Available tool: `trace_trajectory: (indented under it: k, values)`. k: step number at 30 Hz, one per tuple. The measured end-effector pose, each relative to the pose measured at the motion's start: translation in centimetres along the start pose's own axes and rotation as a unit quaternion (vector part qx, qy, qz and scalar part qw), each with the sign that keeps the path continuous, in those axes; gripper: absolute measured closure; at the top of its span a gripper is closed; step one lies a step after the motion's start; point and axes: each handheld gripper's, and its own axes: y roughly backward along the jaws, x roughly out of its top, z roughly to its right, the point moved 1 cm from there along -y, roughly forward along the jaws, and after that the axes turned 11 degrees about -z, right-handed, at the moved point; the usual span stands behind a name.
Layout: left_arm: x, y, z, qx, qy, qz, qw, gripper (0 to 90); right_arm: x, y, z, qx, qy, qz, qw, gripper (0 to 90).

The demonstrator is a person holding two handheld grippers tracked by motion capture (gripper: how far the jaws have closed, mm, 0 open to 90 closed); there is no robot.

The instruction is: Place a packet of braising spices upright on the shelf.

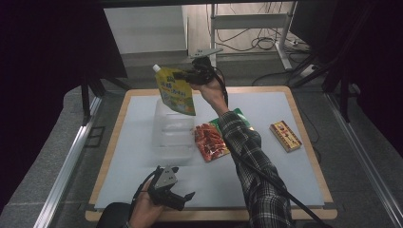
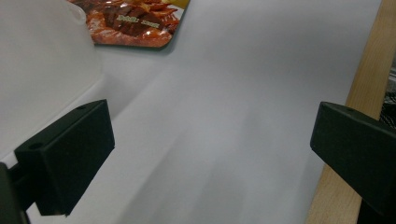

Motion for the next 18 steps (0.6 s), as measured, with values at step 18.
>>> trace_trajectory:
  k: [18]
  values:
    - [0.0,-0.2,0.0,-0.005,-0.003,-0.005,1.0000,0.0,-3.1,-2.6,1.0,0.003,-0.021,-0.020,0.9996,85.6]
